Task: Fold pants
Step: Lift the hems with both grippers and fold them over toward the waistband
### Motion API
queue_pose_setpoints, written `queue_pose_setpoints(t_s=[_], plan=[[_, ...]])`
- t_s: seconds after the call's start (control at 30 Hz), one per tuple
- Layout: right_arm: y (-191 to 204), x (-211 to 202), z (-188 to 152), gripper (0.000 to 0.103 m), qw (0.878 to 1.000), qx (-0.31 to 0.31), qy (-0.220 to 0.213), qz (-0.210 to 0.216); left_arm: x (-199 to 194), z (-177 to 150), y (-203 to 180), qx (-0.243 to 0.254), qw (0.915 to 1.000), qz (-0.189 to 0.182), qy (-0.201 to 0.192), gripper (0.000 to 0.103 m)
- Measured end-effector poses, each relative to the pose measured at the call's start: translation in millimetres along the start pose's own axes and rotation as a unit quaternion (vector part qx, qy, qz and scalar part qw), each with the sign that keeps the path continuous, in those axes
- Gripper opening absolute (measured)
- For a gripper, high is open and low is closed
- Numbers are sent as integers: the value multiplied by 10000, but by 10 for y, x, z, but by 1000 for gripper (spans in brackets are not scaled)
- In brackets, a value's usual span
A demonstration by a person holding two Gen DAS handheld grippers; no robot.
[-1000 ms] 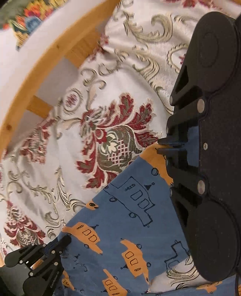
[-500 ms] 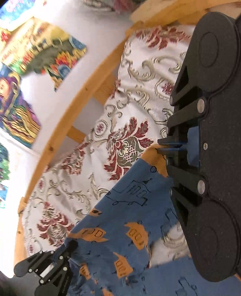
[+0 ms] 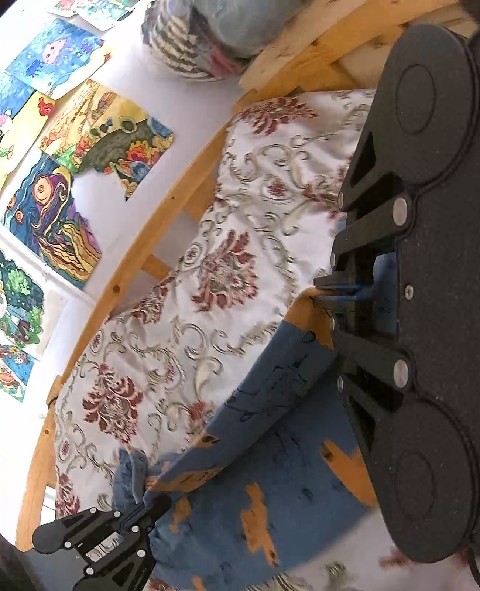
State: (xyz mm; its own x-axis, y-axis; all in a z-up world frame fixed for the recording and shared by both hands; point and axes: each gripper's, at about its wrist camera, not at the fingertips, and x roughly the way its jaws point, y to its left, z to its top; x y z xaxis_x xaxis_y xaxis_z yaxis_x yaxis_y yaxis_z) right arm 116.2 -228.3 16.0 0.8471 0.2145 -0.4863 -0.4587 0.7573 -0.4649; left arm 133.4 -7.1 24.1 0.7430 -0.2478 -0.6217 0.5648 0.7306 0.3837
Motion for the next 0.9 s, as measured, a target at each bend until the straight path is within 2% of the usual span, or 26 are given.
queue_pose_setpoints(t_s=[0.27, 0.5, 0.9], plan=[[281, -181, -252, 2, 9995, 51, 310, -55, -201, -266, -409, 394, 9988, -275, 65, 2], [386, -99, -408, 2, 9979, 298, 567, -35, -102, -437, -637, 562, 9962, -541, 377, 2], [381, -68, -561, 9, 9927, 669, 972, 254, -2, -495, -658, 705, 9896, -1007, 750, 6]])
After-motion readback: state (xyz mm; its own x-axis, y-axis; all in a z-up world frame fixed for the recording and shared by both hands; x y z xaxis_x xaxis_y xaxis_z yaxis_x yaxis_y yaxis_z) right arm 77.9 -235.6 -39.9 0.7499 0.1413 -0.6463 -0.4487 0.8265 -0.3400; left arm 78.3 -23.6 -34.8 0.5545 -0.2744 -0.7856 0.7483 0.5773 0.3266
